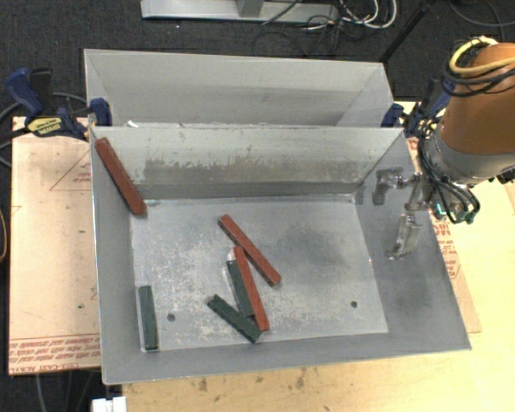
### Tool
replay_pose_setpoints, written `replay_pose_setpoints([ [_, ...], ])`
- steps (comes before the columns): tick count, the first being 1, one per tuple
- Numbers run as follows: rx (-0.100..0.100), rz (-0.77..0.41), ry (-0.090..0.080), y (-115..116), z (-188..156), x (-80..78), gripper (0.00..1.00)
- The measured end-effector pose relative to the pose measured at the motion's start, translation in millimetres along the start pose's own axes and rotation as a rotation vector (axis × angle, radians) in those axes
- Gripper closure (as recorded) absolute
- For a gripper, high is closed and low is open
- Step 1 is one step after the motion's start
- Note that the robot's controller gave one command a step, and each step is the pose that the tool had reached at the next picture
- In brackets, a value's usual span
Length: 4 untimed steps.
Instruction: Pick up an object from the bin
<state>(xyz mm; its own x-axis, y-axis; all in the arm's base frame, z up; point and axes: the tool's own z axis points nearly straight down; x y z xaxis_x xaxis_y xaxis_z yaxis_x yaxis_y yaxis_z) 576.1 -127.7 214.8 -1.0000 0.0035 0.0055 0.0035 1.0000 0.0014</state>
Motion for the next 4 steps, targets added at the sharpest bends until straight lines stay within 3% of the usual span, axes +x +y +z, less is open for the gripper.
replay_pose_setpoints([
  [1, -0.003, 0.085, 0.004, 43.9, 64.4, 65.4, 0.0],
  [2, -0.002, 0.169, -0.014, 83.2, 50.0, -5.3, 0.0],
  [3, -0.003, 0.246, -0.011, 141.1, -2.7, 20.8, 0.0],
  [4, -0.002, 0.269, 0.002, 228.1, 77.3, 50.0, 0.0],
])
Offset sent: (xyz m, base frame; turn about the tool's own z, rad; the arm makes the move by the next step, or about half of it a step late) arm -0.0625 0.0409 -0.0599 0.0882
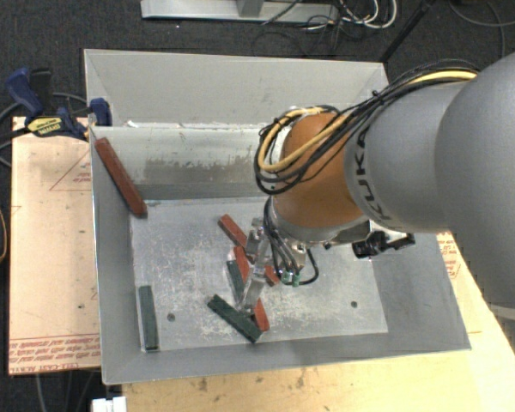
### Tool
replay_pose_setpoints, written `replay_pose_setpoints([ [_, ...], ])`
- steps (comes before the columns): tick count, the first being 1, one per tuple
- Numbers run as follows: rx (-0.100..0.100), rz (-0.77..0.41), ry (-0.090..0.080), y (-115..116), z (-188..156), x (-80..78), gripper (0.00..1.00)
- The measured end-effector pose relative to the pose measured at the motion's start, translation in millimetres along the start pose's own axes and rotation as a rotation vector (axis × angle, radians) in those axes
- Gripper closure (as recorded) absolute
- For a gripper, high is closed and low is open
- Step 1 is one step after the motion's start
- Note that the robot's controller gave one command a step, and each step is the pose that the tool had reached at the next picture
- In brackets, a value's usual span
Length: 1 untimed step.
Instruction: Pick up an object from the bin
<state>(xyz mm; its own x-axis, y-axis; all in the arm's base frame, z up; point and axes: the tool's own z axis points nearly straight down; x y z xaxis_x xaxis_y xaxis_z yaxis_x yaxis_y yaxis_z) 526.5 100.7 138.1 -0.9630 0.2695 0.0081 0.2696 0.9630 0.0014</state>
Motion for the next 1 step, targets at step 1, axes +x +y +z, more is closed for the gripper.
replay_pose_setpoints([
  [1, 0.001, 0.101, -0.005, -45.1, 70.1, -47.9, 0.0],
])
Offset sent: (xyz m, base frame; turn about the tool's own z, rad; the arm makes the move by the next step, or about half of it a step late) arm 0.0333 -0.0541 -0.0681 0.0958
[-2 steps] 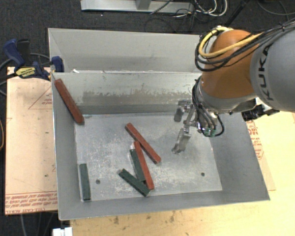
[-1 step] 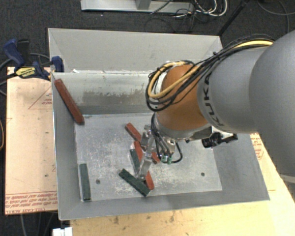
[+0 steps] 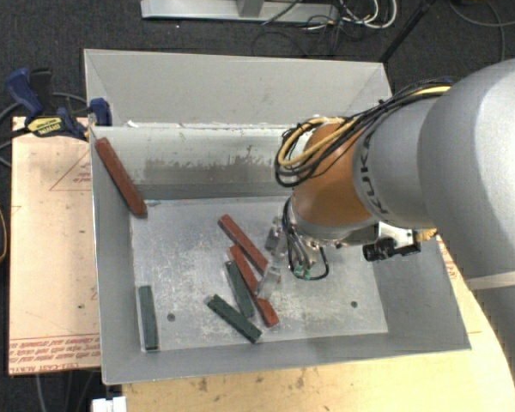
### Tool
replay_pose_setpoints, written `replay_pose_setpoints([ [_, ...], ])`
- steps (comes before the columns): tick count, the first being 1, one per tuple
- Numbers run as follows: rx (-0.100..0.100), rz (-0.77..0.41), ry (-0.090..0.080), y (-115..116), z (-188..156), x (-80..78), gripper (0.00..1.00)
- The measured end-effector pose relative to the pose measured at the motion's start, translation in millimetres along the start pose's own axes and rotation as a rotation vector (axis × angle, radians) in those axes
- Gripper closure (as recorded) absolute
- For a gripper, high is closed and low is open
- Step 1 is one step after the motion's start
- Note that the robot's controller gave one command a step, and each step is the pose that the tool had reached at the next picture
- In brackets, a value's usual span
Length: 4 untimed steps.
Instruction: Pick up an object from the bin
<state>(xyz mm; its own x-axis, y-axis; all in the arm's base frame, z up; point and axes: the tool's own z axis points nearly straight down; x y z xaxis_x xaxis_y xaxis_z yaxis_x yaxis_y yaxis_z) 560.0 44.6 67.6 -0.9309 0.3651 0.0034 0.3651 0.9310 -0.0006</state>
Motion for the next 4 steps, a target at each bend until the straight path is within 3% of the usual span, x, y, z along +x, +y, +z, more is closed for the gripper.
replay_pose_setpoints([
  [1, -0.005, -0.007, -0.011, 3.4, -5.2, -1.6, 1.0],
  [2, -0.004, -0.051, -0.008, 13.9, -51.8, 10.0, 1.0],
  [3, 0.0, -0.201, -0.005, -17.1, -84.2, 21.7, 1.0],
  [4, -0.008, -0.474, -0.011, -58.5, -15.9, 10.0, 1.0],
])
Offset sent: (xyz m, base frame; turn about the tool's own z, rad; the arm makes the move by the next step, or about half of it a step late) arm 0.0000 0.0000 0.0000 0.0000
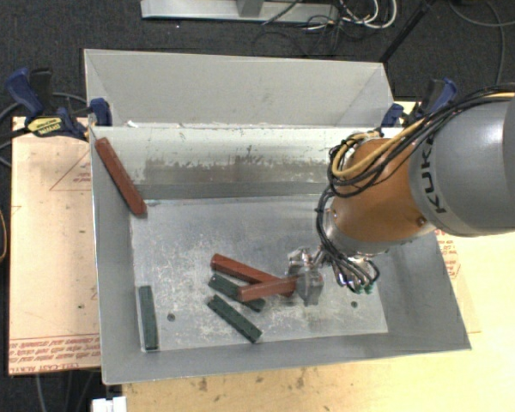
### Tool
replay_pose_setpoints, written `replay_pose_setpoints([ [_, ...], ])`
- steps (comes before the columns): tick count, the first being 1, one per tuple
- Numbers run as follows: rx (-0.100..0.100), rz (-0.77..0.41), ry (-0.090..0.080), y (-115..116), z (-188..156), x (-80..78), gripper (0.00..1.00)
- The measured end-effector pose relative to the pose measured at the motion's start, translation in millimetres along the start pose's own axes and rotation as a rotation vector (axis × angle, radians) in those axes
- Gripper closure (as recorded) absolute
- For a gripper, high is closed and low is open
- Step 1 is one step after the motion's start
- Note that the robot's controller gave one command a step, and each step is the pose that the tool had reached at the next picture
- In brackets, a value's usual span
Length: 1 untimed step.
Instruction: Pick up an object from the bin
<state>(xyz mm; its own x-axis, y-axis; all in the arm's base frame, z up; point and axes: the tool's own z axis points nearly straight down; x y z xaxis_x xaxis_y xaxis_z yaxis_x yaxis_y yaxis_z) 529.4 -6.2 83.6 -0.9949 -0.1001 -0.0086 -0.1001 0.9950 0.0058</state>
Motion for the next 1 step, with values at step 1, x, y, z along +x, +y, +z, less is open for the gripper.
replay_pose_setpoints([
  [1, 0.006, 0.044, 0.003, -14.9, -14.3, -22.0, 1.0],
])
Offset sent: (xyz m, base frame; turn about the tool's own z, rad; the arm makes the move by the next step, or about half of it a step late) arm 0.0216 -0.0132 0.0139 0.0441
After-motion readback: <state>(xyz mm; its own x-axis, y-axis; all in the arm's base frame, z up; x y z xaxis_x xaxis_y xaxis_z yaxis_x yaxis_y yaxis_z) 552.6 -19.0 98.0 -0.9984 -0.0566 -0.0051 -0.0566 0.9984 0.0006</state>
